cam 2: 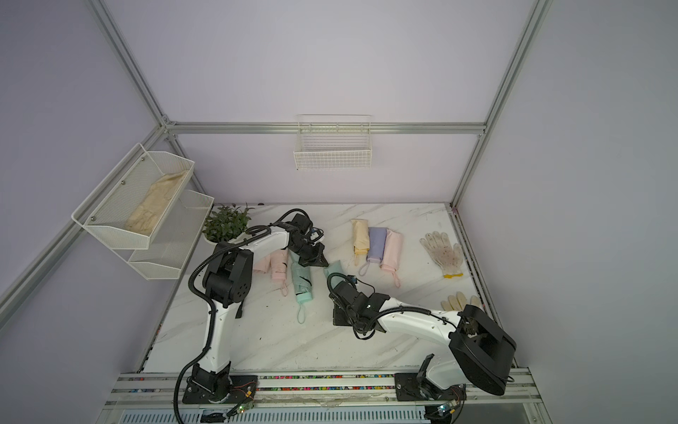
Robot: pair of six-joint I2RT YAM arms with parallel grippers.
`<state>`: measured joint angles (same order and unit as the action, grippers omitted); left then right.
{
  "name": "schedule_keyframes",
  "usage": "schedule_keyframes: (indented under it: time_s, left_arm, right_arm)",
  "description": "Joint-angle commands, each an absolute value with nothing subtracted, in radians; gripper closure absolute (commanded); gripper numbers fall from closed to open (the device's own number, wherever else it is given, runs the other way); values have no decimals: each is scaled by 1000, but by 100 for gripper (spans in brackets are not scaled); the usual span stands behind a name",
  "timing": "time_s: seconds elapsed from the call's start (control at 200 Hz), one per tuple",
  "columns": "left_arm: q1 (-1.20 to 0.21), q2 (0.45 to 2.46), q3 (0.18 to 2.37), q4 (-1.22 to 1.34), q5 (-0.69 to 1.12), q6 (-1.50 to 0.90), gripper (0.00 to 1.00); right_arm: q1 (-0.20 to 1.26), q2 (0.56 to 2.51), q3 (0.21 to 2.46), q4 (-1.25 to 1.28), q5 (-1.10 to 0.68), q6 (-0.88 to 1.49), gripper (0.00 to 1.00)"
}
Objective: Take umbrellas out of sleeves
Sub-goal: Take out the umbrella from the umbrella sleeve.
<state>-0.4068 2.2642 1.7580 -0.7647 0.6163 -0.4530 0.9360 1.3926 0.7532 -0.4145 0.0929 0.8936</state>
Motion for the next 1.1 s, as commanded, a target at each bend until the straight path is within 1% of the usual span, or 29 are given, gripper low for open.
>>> schedule_keyframes:
  time_s: [0.0, 0.4, 0.99, 1.095]
  left_arm:
    - [-403, 2212, 1772, -751, 620, -439, 100]
    - [-394, 2200, 1772, -751, 613, -436, 100]
    - [-385, 2176, 1767, -750, 588, -431, 100]
    - [-382, 2175, 1767, -751, 589, -431, 100]
  right_arm:
    - [934, 1348, 730, -449, 110, 907, 100]
    - [951, 1331, 683, -446, 59, 911, 100]
    - [1012, 1295, 653, -459, 69, 962, 100]
    - [1018, 1270, 647, -500, 70, 969, 100]
